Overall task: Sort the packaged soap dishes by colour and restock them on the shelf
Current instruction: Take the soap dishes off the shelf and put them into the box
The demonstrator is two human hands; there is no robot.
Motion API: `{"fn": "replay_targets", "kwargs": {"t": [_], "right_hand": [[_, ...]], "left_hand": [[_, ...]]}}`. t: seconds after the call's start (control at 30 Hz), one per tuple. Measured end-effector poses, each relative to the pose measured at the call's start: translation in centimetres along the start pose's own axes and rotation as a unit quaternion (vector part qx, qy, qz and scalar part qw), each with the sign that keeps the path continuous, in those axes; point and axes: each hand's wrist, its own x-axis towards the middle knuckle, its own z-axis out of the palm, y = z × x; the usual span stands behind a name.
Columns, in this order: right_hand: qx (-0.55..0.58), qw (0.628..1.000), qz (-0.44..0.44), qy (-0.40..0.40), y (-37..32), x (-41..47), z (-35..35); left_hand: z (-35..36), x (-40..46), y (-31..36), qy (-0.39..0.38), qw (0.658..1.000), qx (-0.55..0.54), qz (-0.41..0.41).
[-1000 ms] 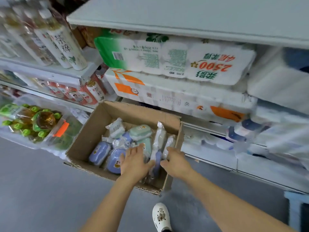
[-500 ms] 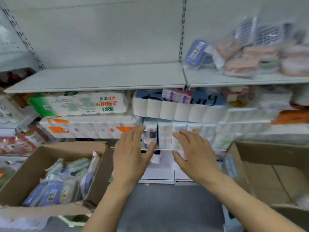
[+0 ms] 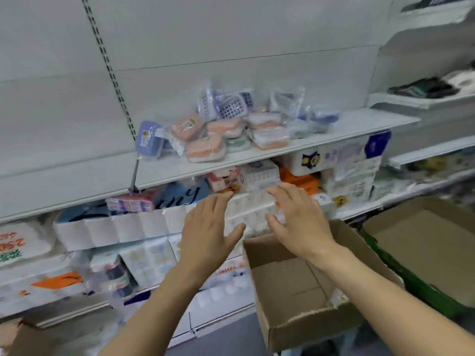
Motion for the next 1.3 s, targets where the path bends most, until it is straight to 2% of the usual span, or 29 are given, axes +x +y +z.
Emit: {"fn": "replay_targets", "kwargs": {"t": [0.23,0.4,0.57,0.7,0.87,1.03,1.17,1.3], "right_hand": [[-0.004,0.999,0.053,0.012,13.4,6.7,-1.4],[0.006,0.996,0.083,-0.015,22.8,12.0,-1.9],[0.03,0.993,0.116,-0.008,30.8,17.0,-3.1],[0.042,0.993,0.105,-0.025,35.5,22.2,-2.5],[0.034,0.996,0.06,-0.048,40.3,30.5,-0.2],[0.054,0.992,-0.022,-0.111,45.0,35.9,3.8],[0.124,0.989,-0.058,-0.063,49.5,36.8,4.8],[0.171,0.984,-0.048,-0.022,53.2,37.4,4.4]], "left_hand": [[7.3,11.7,5.7,0.009,0.998,-0.063,0.025],[13.3,19.7,10.1,-0.018,0.99,-0.134,0.024],[18.5,27.4,13.5,-0.047,0.987,-0.153,0.01],[21.6,33.4,14.8,-0.066,0.989,-0.129,-0.01],[25.4,40.3,16.0,-0.07,0.99,-0.096,-0.081],[30.2,45.0,17.1,-0.078,0.982,-0.067,-0.156],[32.6,47.6,18.0,-0.09,0.972,0.0,-0.219],[34.6,49.4,19.2,-0.116,0.961,0.091,-0.235]]}}
